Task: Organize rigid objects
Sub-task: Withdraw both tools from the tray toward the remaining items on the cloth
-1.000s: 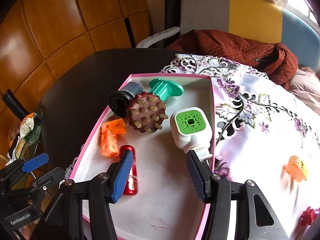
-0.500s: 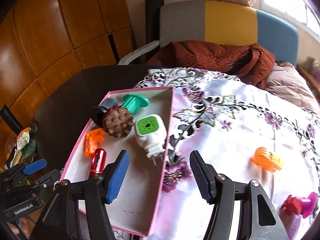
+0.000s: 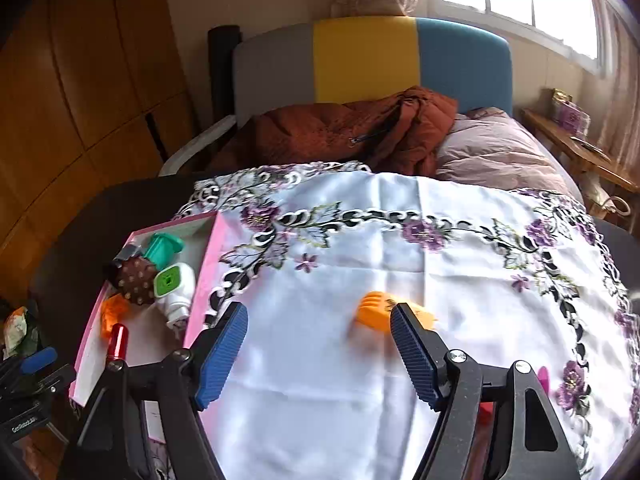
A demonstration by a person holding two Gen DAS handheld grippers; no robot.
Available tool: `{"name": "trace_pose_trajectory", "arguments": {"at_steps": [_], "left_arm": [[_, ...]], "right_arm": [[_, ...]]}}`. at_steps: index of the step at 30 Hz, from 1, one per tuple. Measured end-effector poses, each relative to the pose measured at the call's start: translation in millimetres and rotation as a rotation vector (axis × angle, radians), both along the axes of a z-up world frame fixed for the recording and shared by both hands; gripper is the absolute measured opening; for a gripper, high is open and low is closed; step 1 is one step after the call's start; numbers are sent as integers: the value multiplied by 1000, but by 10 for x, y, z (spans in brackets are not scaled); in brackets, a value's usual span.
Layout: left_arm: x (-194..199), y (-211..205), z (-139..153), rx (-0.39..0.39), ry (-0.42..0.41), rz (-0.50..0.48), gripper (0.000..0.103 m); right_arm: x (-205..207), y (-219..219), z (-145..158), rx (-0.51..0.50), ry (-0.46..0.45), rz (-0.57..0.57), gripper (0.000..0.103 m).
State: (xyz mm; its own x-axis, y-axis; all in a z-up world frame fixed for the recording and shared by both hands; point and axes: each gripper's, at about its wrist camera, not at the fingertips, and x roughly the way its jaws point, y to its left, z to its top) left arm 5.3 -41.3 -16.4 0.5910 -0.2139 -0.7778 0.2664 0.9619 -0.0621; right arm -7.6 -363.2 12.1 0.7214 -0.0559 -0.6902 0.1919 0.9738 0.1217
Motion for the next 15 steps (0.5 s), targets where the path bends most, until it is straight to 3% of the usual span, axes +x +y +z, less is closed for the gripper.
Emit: {"name": "trace_pose_trajectory", "arguments": {"at_steps": [11, 15], "left_arm": [[-20, -482, 79, 16, -9, -112, 65], [-7, -679, 85, 26, -5, -153, 65]], "right_arm": [[-358, -1152, 10, -49, -39, -328, 83], [-482, -1493, -141, 6, -7, -479, 83]]}}
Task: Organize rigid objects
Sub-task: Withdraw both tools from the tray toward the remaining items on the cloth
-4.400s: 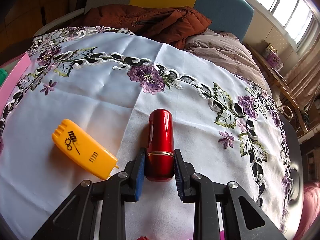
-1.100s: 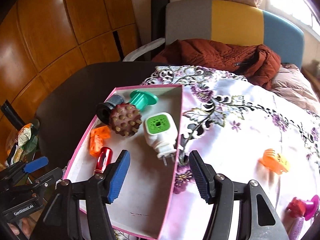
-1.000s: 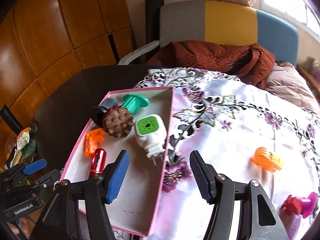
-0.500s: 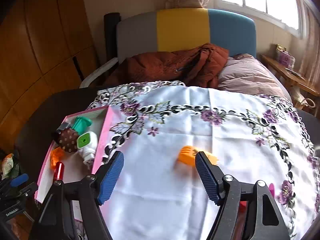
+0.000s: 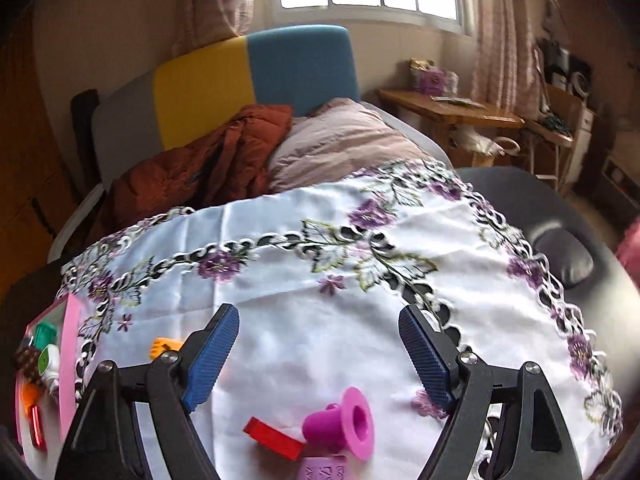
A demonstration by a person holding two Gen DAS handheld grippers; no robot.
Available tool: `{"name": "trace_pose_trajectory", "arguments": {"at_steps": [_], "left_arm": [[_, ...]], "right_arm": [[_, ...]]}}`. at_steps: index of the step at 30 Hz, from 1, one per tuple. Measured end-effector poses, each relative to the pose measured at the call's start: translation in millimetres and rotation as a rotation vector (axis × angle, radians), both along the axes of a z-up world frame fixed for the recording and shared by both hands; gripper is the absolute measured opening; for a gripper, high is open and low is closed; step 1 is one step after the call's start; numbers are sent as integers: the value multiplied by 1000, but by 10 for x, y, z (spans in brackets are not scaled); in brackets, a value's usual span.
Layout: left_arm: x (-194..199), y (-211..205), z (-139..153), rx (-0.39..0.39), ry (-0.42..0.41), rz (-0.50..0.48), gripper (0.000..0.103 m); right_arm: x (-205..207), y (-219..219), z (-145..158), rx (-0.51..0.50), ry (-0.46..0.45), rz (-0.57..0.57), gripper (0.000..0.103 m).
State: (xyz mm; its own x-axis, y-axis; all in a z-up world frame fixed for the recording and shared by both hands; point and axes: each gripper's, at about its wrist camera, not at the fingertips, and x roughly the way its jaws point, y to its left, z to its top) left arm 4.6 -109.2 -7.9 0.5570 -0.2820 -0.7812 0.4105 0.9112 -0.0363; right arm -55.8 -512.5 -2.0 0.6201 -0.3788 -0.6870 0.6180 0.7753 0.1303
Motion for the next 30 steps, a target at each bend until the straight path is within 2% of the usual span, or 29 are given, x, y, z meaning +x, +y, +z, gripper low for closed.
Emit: {"name": "trace_pose_trajectory", "arguments": {"at_steps": [2, 6, 13, 20, 26, 30], "left_arm": [[-4, -99, -8, 5, 2, -21, 65], [-26, -267, -33, 17, 10, -55, 65], [-53, -496, -39, 26, 11, -101, 65], [-49, -716, -32, 24, 20, -146, 65], [-19, -1000, -67, 41, 26, -200, 65], [30, -1220, -106, 36, 49, -240, 70]], "right_arm": [[-60, -89, 10, 34, -37, -31, 83], [-66, -101, -13, 61, -34, -38, 84], [-77, -92, 5, 38, -30, -57, 88], [-152, -218, -20, 91, -40, -108, 90], [-220, -279, -1, 93, -54, -156, 90], [-259, -334, -7, 114, -61, -182, 90]]}}
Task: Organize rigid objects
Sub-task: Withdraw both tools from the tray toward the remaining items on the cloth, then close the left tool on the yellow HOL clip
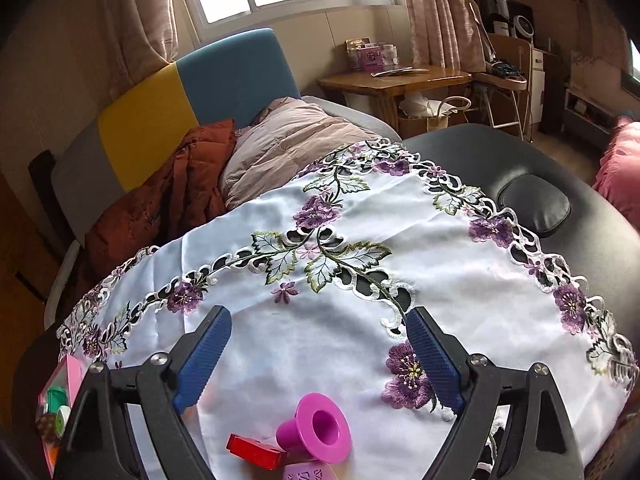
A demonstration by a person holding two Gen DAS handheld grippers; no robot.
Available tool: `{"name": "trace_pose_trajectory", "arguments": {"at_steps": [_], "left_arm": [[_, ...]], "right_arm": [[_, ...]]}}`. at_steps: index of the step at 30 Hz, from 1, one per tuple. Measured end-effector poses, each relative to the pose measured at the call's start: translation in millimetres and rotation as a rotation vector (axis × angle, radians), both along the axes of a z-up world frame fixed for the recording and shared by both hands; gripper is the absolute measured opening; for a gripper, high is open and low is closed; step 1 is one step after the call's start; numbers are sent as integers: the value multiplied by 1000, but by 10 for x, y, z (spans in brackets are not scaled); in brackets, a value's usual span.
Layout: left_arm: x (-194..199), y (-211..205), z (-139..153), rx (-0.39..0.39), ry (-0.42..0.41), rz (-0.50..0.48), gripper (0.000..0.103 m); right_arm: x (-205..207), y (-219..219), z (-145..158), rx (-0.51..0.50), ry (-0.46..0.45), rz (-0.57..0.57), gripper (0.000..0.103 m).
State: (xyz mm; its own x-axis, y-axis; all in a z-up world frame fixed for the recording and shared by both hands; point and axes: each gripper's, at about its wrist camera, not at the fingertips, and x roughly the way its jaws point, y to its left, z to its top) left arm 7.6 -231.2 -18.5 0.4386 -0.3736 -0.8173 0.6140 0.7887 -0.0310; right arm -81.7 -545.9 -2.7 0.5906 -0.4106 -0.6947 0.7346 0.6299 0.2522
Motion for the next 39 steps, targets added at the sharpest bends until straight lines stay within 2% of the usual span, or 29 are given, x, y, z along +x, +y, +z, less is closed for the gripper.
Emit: {"name": "trace_pose_trajectory", "arguments": {"at_steps": [7, 10, 15, 26, 29, 31, 39], "left_arm": [[161, -437, -106, -28, 82, -70, 81], [232, -666, -116, -41, 88, -104, 86], [399, -1044, -195, -15, 70, -138, 92], [841, -1509, -499, 12, 140, -97, 92], [870, -1509, -530, -47, 200, -123, 74], [793, -1475, -506, -24, 148, -126, 74], [298, -1025, -472, -8, 78, -172, 73]], "right_arm": [[-29, -64, -19, 34, -10, -21, 90], [-16, -69, -31, 41, -7, -15, 90], [-12, -80, -39, 49, -12, -11, 90], [-17, -125, -53, 71, -27, -19, 91], [-19, -145, -62, 74, -26, -23, 91], [-22, -162, -74, 81, -28, -26, 91], [-12, -221, -162, 142, -23, -23, 91]]}}
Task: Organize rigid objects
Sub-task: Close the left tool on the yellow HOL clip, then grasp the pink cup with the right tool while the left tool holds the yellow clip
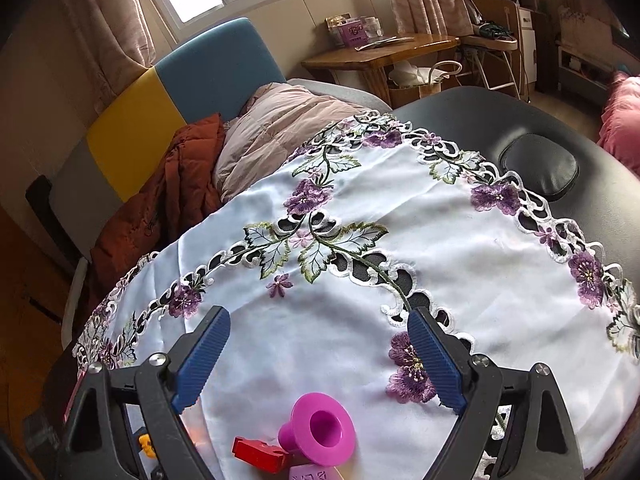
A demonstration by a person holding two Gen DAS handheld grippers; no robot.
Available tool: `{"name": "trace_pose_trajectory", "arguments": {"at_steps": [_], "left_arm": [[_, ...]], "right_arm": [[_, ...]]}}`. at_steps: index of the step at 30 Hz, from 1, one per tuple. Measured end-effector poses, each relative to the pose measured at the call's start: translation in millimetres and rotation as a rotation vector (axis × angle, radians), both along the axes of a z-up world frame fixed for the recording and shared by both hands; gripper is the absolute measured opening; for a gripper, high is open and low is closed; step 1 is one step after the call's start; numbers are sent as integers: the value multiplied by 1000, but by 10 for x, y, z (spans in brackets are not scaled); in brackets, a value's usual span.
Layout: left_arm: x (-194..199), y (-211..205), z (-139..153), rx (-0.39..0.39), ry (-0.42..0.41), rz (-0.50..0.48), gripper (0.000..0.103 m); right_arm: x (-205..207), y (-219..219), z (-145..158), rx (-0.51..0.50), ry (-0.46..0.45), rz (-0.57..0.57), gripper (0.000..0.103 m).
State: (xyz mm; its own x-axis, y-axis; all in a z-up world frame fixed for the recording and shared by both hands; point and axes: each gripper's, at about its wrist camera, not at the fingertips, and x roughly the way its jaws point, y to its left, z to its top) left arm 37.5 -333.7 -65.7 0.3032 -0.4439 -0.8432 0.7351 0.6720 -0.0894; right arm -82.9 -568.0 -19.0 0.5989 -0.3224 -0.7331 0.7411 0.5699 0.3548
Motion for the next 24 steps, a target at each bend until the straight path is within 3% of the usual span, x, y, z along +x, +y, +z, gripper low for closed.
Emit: {"name": "trace_pose_trajectory", "arguments": {"at_steps": [5, 10, 13, 17, 19, 22, 24], "left_arm": [[-375, 241, 43, 9, -46, -31, 73], [-607, 485, 56, -7, -31, -29, 73], [-682, 609, 82, -25, -16, -17, 73], [-741, 756, 142, -44, -10, -1, 73], [-754, 823, 187, -58, -10, 9, 73], [-772, 920, 257, -82, -9, 20, 73], [-783, 965, 305, -99, -12, 20, 73]], "right_arm": [[80, 3, -122, 60, 33, 41, 91], [134, 86, -139, 60, 40, 91, 91], [195, 227, -56, 51, -29, 199, 91], [350, 520, -3, -12, -13, 341, 91], [338, 543, -19, -7, 2, 333, 91], [216, 405, -73, 3, 48, 213, 91], [139, 266, -169, 63, 72, 151, 89]]}}
